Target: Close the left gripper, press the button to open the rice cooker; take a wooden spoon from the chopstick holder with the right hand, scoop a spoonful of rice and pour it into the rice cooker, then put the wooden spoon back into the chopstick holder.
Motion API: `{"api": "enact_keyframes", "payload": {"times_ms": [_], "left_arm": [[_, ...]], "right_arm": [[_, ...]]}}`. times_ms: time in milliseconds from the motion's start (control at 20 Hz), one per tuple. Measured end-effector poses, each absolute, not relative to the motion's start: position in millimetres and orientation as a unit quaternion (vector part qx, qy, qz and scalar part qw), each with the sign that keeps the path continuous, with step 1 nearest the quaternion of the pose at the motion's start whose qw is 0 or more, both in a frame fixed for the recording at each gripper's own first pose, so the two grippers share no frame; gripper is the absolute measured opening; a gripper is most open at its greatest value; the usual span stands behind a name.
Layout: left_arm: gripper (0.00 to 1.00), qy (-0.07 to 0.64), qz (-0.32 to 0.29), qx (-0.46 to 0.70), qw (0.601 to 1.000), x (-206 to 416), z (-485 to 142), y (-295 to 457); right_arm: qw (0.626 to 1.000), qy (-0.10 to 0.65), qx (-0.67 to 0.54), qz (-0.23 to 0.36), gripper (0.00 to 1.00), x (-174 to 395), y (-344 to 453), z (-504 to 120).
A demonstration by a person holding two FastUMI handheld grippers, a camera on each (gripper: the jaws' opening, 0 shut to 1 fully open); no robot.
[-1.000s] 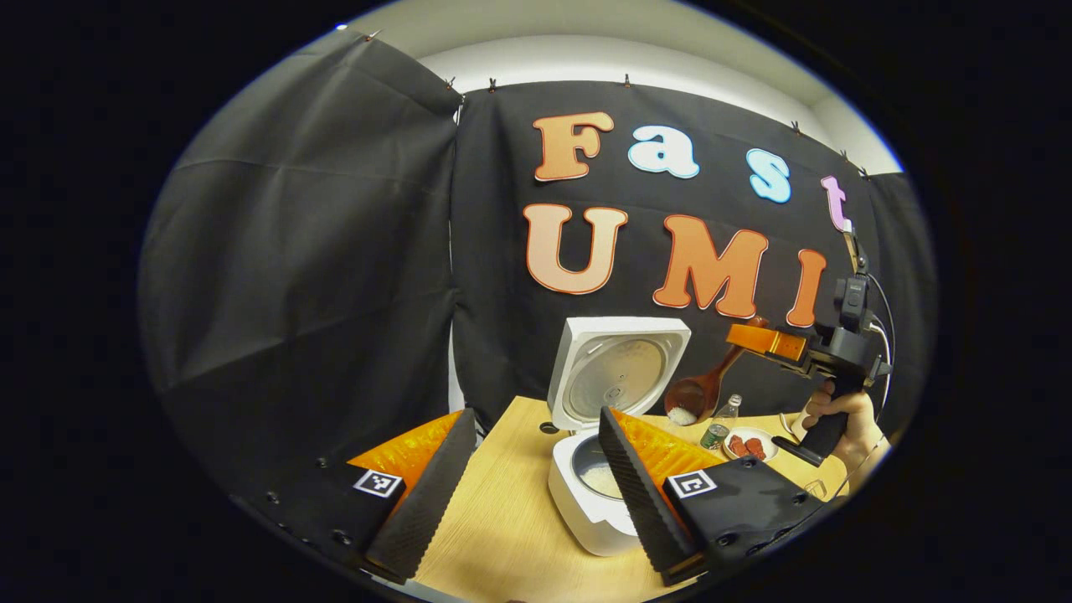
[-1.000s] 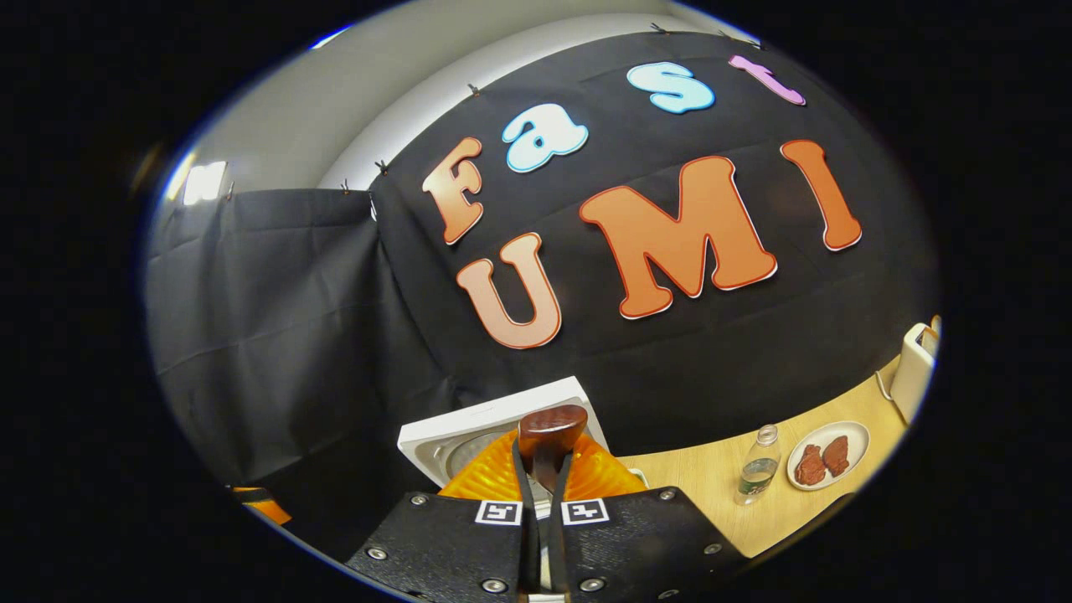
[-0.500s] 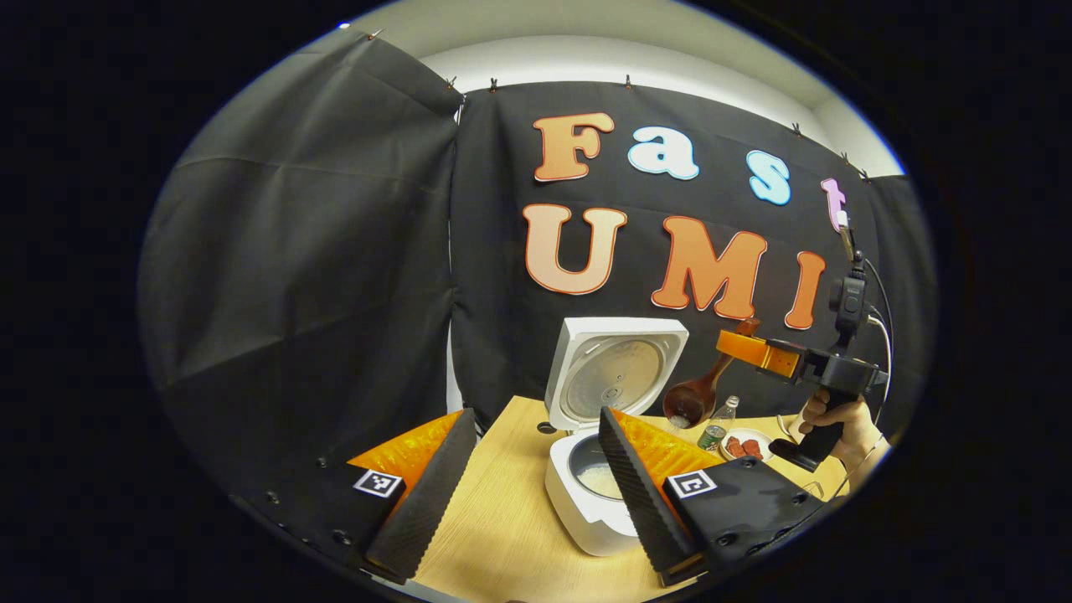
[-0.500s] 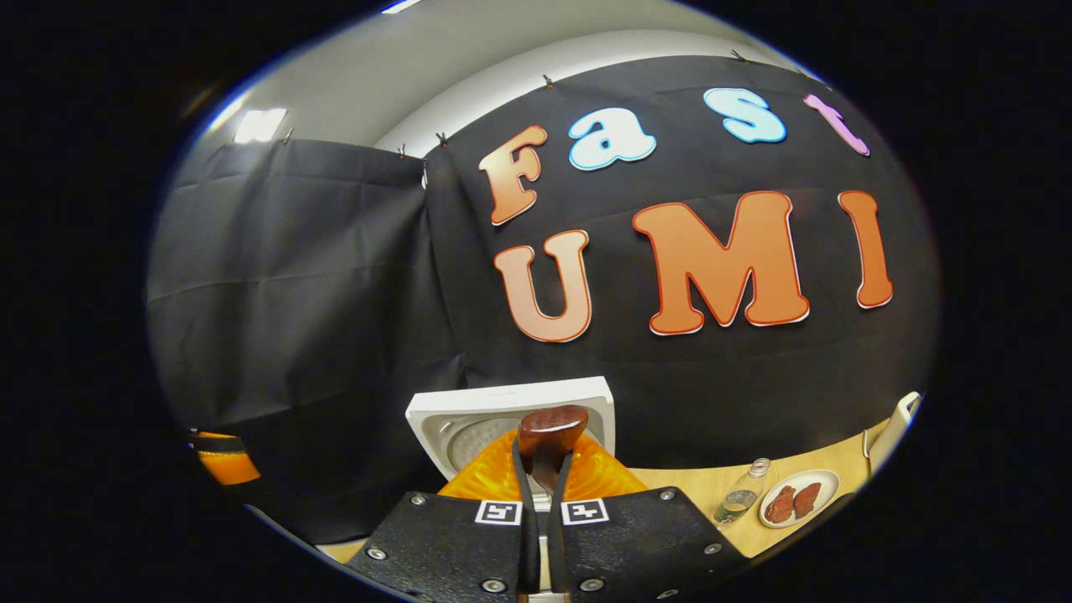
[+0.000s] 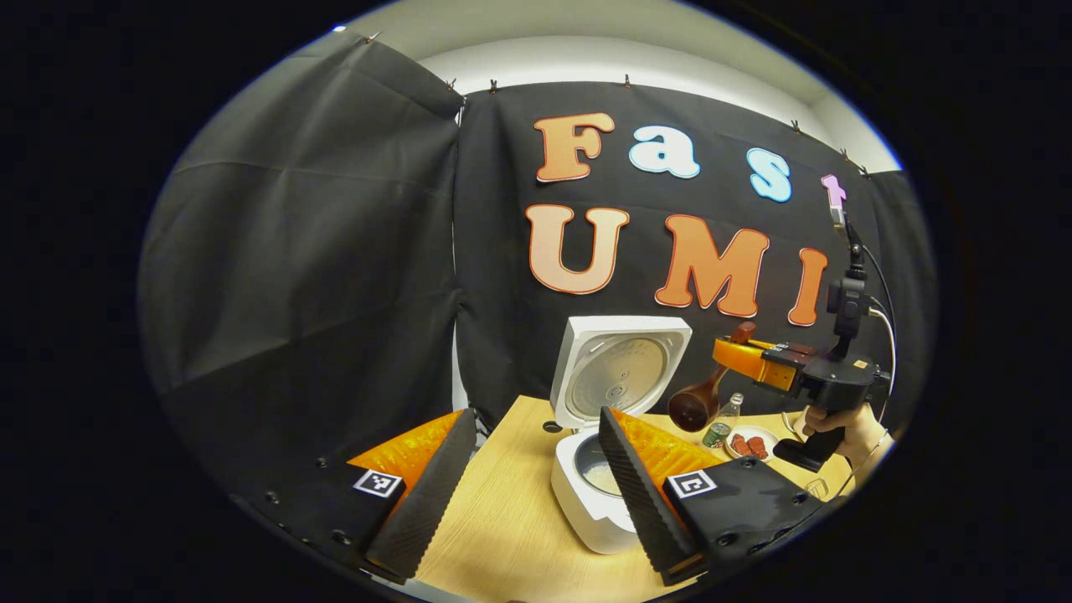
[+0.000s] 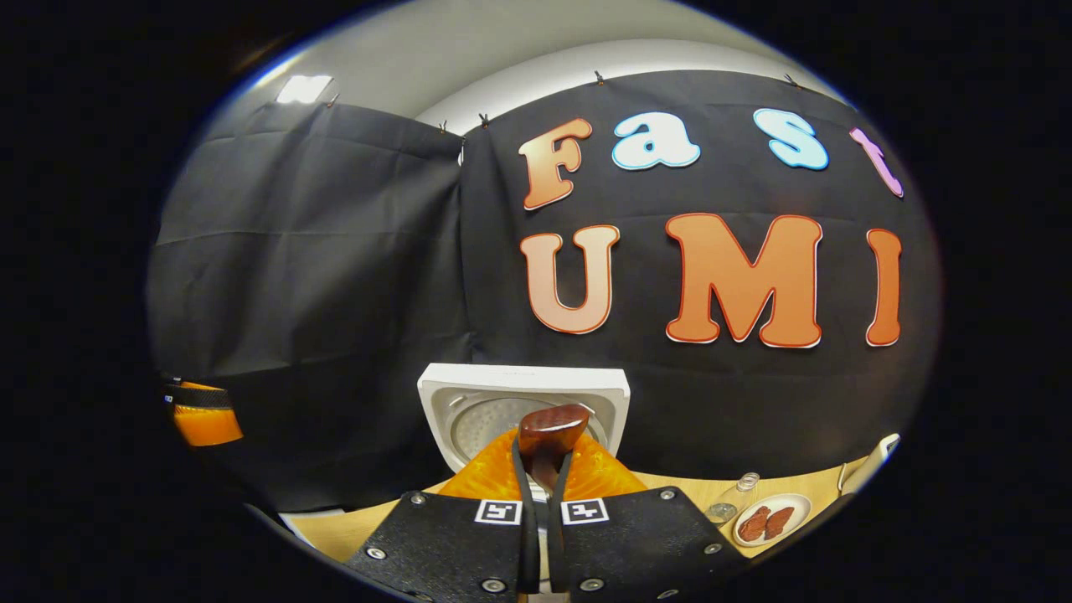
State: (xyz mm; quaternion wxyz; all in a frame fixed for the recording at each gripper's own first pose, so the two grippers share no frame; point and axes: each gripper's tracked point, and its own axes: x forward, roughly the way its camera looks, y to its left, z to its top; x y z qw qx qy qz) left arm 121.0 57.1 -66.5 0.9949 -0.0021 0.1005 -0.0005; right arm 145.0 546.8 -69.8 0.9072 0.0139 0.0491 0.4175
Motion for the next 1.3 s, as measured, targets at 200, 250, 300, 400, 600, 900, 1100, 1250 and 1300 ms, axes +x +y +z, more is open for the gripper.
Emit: {"api": "enact_keyframes", "payload": {"times_ms": [200, 250, 300, 400, 600, 900, 1100, 1250, 1300], "left_arm": [[0.99, 0.1, -0.009, -0.005, 0.995, 120, -66, 53], [0.99, 0.1, -0.012, -0.007, 0.995, 119, -65, 51], [0.99, 0.099, -0.014, -0.01, 0.995, 117, -64, 50], [0.99, 0.096, -0.016, -0.011, 0.995, 106, -62, 47], [1.0, 0.092, -0.025, -0.014, 0.995, 107, -56, 37], [1.0, 0.088, -0.043, -0.008, 0.995, 105, -52, 14], [1.0, 0.086, -0.053, -0.014, 0.995, 102, -52, 1], [1.0, 0.09, -0.061, -0.018, 0.994, 98, -52, -10], [1.0, 0.091, -0.064, -0.018, 0.994, 96, -53, -14]], "right_arm": [[0.91, 0.056, 0.044, 0.408, 0.03, 145, 539, -63], [0.911, 0.062, 0.06, 0.403, 0.03, 147, 530, -62], [0.913, 0.064, 0.068, 0.397, 0.03, 150, 516, -62], [0.92, 0.063, 0.075, 0.38, 0.03, 153, 489, -62], [0.934, 0.066, 0.085, 0.342, 0.03, 162, 430, -67], [0.956, 0.079, 0.099, 0.265, 0.03, 171, 323, -87], [0.968, 0.096, 0.109, 0.206, 0.03, 166, 248, -112], [0.977, 0.108, 0.101, 0.151, 0.03, 158, 193, -136], [0.978, 0.114, 0.105, 0.14, 0.03, 153, 180, -144]]}}
